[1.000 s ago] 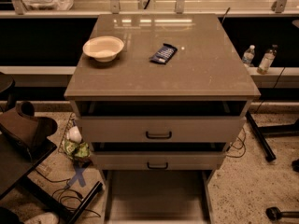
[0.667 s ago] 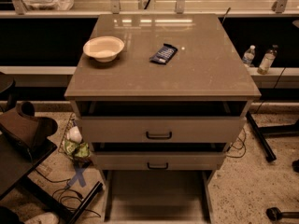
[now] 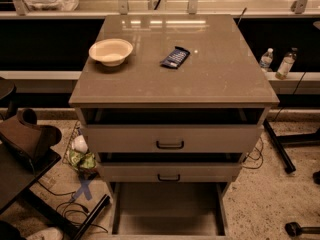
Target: Close bottom drawer
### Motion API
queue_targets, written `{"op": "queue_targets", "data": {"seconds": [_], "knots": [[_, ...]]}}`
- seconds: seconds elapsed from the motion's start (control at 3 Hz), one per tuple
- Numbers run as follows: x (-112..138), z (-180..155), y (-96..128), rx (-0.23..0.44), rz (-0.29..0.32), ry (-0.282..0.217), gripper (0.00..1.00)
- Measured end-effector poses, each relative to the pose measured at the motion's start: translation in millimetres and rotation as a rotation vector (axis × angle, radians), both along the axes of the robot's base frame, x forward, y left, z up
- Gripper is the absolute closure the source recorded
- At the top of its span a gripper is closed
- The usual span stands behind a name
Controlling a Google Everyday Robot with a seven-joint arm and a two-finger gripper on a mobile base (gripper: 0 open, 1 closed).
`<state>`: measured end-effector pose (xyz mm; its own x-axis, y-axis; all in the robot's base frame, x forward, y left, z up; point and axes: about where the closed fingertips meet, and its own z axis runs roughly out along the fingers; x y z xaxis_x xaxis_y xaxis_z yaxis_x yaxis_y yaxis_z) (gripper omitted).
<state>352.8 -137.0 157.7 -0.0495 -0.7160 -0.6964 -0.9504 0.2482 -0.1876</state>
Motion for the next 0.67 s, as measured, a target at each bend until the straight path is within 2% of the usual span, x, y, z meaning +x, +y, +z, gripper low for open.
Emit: {"op": "queue_targets", "data": {"seconds": [0.67], "knots": [[33.4,-2.4,31.2,0.028,0.055,-0.012,1.0]]}}
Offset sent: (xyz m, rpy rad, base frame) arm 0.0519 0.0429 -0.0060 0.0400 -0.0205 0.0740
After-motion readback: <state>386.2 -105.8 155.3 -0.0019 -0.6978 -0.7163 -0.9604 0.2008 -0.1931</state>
